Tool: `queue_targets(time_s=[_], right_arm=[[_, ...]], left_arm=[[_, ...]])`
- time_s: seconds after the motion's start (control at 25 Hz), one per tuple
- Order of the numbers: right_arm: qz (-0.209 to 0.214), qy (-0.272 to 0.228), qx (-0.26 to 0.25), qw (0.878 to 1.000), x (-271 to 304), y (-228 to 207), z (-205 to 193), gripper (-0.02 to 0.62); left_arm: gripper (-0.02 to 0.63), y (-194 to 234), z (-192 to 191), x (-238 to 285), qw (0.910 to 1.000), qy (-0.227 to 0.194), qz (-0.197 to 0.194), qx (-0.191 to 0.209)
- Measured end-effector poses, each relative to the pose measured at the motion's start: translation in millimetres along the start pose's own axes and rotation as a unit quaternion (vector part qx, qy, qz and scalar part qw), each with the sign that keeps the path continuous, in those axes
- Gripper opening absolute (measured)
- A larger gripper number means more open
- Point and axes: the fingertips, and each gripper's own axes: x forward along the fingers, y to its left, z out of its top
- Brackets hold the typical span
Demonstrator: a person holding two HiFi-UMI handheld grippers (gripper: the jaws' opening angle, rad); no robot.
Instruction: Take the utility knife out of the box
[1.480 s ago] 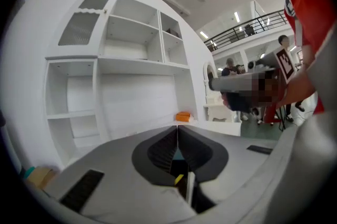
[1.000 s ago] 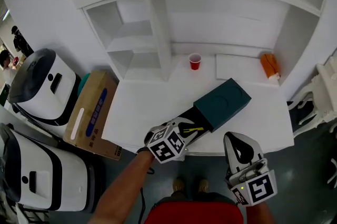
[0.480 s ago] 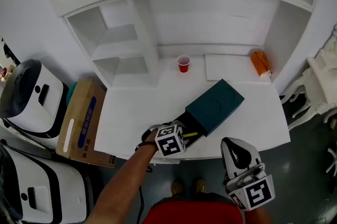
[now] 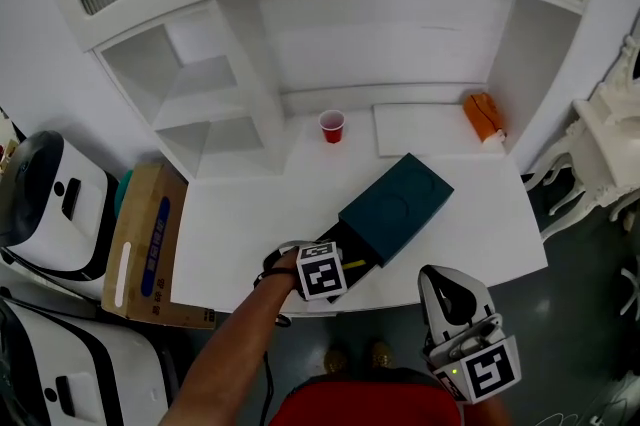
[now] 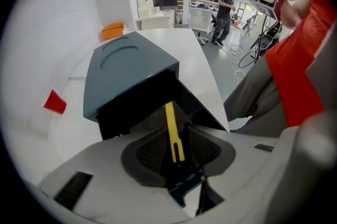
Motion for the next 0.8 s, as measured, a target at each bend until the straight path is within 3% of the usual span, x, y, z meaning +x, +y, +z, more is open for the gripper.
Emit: queue_targets(time_s=[0.48,0.64,0.8], right_arm=[[-0.007,0.005,0.011,1.000,5,-16,-9,0.002],[-0.004,0.001,0.011,1.000,8,-18,-9,0.002],[0.004,0.002,0.012,1.000,10,-15,-9,0.002]], left_arm=[[0.161,2,1,8,0.9997,0.016,-0.020,-0.005],[0.092,0,2,6,0.9993,-0.007,-0.022,-0.031],[0.091,0,2,6,0.9994,-0.015,-0.010,-0.029]])
